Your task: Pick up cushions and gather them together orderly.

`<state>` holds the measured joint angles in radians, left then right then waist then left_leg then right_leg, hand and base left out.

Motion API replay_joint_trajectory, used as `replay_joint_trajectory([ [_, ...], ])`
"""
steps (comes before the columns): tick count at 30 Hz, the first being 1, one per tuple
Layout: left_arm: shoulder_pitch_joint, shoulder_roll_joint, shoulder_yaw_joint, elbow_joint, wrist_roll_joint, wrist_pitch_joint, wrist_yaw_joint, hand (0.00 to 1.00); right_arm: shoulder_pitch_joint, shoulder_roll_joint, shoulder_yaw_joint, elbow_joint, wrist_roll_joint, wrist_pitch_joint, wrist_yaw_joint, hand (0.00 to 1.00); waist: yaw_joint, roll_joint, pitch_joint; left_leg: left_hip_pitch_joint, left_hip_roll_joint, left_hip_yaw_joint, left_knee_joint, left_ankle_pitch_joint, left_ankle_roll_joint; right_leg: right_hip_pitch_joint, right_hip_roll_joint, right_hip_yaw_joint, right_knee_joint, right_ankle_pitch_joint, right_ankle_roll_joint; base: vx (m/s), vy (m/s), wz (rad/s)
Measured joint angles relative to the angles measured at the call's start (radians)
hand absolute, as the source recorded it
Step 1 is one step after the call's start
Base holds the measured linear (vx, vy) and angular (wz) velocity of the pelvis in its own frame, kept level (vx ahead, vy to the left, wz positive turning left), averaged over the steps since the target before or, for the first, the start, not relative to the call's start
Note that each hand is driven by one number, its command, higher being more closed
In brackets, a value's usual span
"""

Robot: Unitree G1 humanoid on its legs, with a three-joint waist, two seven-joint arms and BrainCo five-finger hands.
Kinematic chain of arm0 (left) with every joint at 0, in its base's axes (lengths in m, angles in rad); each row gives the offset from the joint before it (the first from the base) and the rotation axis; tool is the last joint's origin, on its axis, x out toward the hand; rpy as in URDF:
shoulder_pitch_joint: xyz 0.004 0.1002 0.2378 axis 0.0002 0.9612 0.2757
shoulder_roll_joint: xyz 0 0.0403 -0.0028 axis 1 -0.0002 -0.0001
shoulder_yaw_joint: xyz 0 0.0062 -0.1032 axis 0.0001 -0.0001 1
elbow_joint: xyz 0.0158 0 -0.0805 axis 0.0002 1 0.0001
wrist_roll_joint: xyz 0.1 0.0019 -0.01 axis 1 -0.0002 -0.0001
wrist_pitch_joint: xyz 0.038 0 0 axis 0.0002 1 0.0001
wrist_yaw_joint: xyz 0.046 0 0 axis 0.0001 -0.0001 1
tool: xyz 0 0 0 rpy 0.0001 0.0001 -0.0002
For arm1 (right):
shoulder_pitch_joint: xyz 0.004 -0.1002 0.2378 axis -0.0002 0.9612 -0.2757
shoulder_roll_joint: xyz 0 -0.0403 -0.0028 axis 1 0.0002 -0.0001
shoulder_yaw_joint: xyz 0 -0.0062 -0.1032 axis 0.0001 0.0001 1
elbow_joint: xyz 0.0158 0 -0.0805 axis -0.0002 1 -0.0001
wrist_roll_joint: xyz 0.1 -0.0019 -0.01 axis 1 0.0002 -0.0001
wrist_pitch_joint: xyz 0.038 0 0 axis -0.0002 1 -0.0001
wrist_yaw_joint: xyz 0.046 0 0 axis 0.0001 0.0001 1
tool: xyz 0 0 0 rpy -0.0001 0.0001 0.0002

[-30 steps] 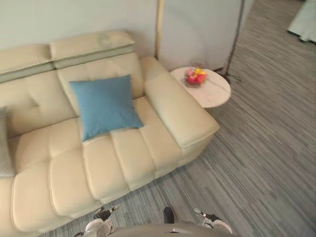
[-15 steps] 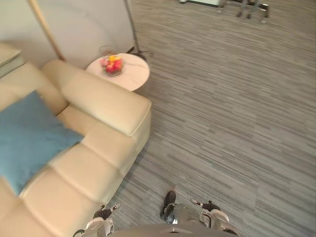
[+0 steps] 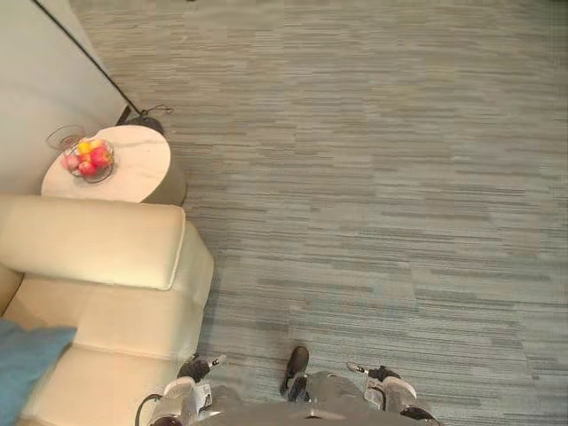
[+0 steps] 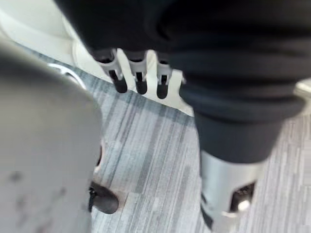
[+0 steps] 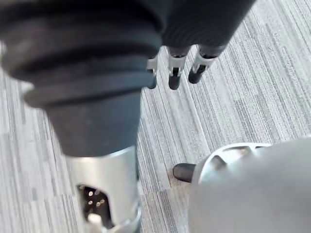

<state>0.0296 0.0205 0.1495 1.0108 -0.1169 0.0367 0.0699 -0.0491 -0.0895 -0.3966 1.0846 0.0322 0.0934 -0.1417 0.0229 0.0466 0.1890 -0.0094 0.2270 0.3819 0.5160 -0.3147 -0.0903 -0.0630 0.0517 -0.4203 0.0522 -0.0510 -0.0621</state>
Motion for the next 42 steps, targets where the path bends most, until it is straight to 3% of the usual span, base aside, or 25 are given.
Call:
replay_joint_trajectory([
  [1, 0.000, 0.000, 0.004, -0.003, 0.000, -0.001, 0.000, 0.00, 0.002, 0.000, -0.008, -0.002, 0.000, 0.000, 0.000, 0.00, 0.006, 0.000, 0.000, -0.015, -0.006, -0.030, -0.032, 0.000, 0.000, 0.003, 0.002, 0.016, -0.004, 0.001, 0.002, 0.06, 0.050, -0.85],
  [4, 0.001, -0.001, 0.007, -0.017, 0.000, -0.002, 0.000, 0.00, 0.014, 0.003, -0.021, -0.006, 0.000, 0.000, -0.001, 0.00, 0.015, -0.003, 0.001, -0.069, -0.057, -0.255, -0.182, 0.019, -0.018, 0.016, 0.007, 0.083, -0.022, 0.008, 0.011, 0.07, 0.081, -0.87],
  [6, 0.000, -0.002, 0.008, -0.016, 0.000, -0.002, 0.003, 0.00, 0.033, 0.004, -0.055, -0.009, 0.001, 0.000, -0.001, 0.00, 0.014, -0.003, 0.000, -0.074, -0.086, -0.363, -0.233, 0.046, -0.006, 0.024, 0.006, 0.123, -0.028, 0.017, 0.027, 0.09, 0.147, -0.96],
  [11, 0.001, 0.008, 0.004, 0.004, 0.002, 0.000, 0.002, 0.00, 0.089, 0.007, -0.060, -0.016, 0.002, 0.001, 0.000, 0.00, 0.001, -0.011, -0.022, -0.002, -0.110, -0.291, -0.282, 0.132, 0.016, 0.044, -0.002, 0.244, -0.036, 0.047, 0.074, 0.12, 0.242, -0.87],
  [13, -0.001, 0.027, -0.007, 0.017, 0.002, 0.000, 0.002, 0.00, 0.107, 0.024, -0.058, -0.014, 0.002, 0.001, 0.001, 0.00, -0.004, -0.038, -0.034, 0.024, -0.137, -0.231, -0.323, 0.136, 0.030, 0.037, -0.029, 0.291, -0.053, 0.075, 0.099, 0.16, 0.286, -0.64],
  [16, 0.001, 0.043, -0.015, 0.023, 0.003, 0.000, 0.002, 0.00, 0.104, 0.030, -0.057, -0.010, 0.002, 0.002, 0.002, 0.00, -0.008, -0.046, -0.041, 0.054, -0.165, -0.185, -0.336, 0.140, 0.052, 0.043, -0.049, 0.325, -0.077, 0.138, 0.091, 0.15, 0.191, -0.43],
  [19, 0.002, 0.053, -0.015, 0.023, 0.005, 0.000, 0.003, 0.00, 0.089, 0.028, -0.053, -0.010, 0.002, 0.000, 0.002, 0.00, -0.009, -0.056, -0.047, 0.071, -0.192, -0.149, -0.354, 0.140, 0.052, 0.043, -0.058, 0.377, -0.102, 0.162, 0.107, 0.10, 0.153, -0.48],
  [22, 0.002, 0.059, -0.015, 0.024, 0.014, 0.000, 0.004, 0.00, 0.062, 0.018, -0.036, -0.009, 0.002, -0.003, 0.007, 0.00, -0.007, -0.042, -0.039, 0.095, -0.203, -0.096, -0.363, 0.136, 0.059, 0.041, -0.062, 0.405, -0.129, 0.194, 0.108, 0.03, 0.090, -0.61],
  [23, 0.006, 0.056, -0.015, 0.024, 0.015, 0.000, 0.006, 0.00, 0.049, 0.018, -0.031, -0.009, 0.002, -0.002, 0.008, 0.00, -0.004, -0.035, -0.038, 0.102, -0.196, -0.067, -0.363, 0.128, 0.071, 0.035, -0.066, 0.360, -0.132, 0.192, 0.093, 0.00, 0.059, -0.81],
  [24, 0.008, 0.053, -0.016, 0.024, 0.015, 0.000, 0.007, 0.00, 0.036, 0.018, -0.031, -0.009, 0.002, -0.003, 0.009, 0.00, -0.008, -0.015, -0.039, 0.106, -0.177, -0.030, -0.367, 0.115, 0.092, 0.023, -0.074, 0.211, -0.098, 0.134, 0.028, 0.00, 0.020, -0.62],
  [25, 0.005, 0.051, -0.019, 0.024, 0.015, 0.000, 0.008, 0.00, 0.028, 0.018, -0.031, -0.009, 0.002, -0.003, 0.008, 0.00, -0.009, -0.007, -0.034, 0.114, -0.169, -0.019, -0.369, 0.115, 0.093, 0.019, -0.085, 0.132, -0.071, 0.115, 0.018, 0.02, -0.003, -0.66],
  [26, 0.007, 0.052, -0.033, 0.023, 0.015, 0.000, 0.009, 0.00, 0.017, 0.021, -0.025, -0.008, 0.001, -0.003, 0.009, 0.00, -0.004, -0.002, -0.031, 0.132, -0.156, 0.018, -0.372, 0.115, 0.092, 0.014, -0.115, -0.014, -0.020, 0.094, -0.002, 0.04, -0.042, -0.79],
  [27, 0.023, 0.054, -0.035, 0.023, 0.015, 0.000, 0.010, 0.00, 0.018, 0.028, -0.007, -0.008, 0.001, -0.003, 0.009, 0.00, 0.003, -0.003, -0.033, 0.149, -0.155, 0.043, -0.371, 0.109, 0.083, 0.017, -0.130, -0.078, 0.001, 0.102, 0.010, 0.04, -0.081, -0.77],
  [29, 0.025, 0.052, -0.035, 0.023, 0.015, 0.000, 0.010, 0.00, 0.020, 0.024, 0.001, -0.007, 0.001, -0.004, 0.009, 0.00, -0.001, -0.005, -0.036, 0.158, -0.150, 0.042, -0.364, 0.106, 0.077, 0.033, -0.105, -0.032, -0.019, 0.124, 0.042, 0.05, -0.130, -0.51],
  [34, 0.024, 0.049, -0.036, 0.023, 0.022, 0.000, 0.009, 0.00, 0.025, 0.017, -0.001, -0.008, 0.003, -0.003, 0.008, 0.00, -0.002, -0.002, -0.037, 0.173, -0.119, 0.069, -0.355, 0.104, 0.047, 0.046, -0.041, 0.071, -0.124, 0.153, 0.045, -0.01, -0.103, -0.68],
  [36, 0.021, 0.049, -0.034, 0.020, 0.022, 0.000, 0.008, 0.00, 0.026, 0.019, 0.001, -0.008, 0.012, -0.003, 0.007, 0.00, 0.001, -0.003, -0.033, 0.138, -0.070, 0.086, -0.216, 0.063, 0.005, 0.048, -0.017, 0.112, -0.130, 0.137, 0.045, -0.02, -0.038, -0.65],
  [39, 0.017, 0.046, -0.034, 0.008, 0.022, 0.000, 0.008, 0.00, 0.035, 0.011, 0.001, -0.010, 0.028, -0.005, 0.006, 0.00, -0.001, 0.007, -0.023, 0.050, 0.023, 0.085, 0.092, 0.063, 0.016, 0.069, 0.014, 0.165, -0.126, 0.125, 0.041, 0.01, -0.039, -0.69],
  [40, 0.016, 0.038, -0.034, -0.003, 0.022, 0.000, 0.007, 0.00, 0.039, 0.000, 0.001, -0.013, 0.043, -0.009, 0.005, 0.00, 0.002, 0.020, -0.014, 0.015, 0.062, 0.081, 0.211, 0.095, 0.044, 0.081, 0.027, 0.197, -0.117, 0.120, 0.037, 0.04, -0.002, -0.75],
  [41, 0.016, 0.033, -0.033, -0.010, 0.023, 0.000, 0.004, 0.00, 0.044, -0.001, 0.001, -0.018, 0.045, -0.009, 0.002, 0.00, 0.004, 0.014, -0.007, -0.028, 0.065, 0.046, 0.286, 0.104, 0.060, 0.083, 0.028, 0.233, -0.111, 0.114, 0.039, 0.08, 0.021, -0.91],
  [42, 0.015, 0.024, -0.030, -0.019, 0.022, 0.000, 0.002, 0.00, 0.042, -0.007, 0.000, -0.023, 0.053, -0.008, 0.000, 0.00, 0.006, 0.019, 0.000, -0.055, 0.024, -0.006, 0.292, 0.059, 0.053, 0.085, 0.023, 0.282, -0.107, 0.110, 0.036, 0.05, 0.037, -0.73],
])
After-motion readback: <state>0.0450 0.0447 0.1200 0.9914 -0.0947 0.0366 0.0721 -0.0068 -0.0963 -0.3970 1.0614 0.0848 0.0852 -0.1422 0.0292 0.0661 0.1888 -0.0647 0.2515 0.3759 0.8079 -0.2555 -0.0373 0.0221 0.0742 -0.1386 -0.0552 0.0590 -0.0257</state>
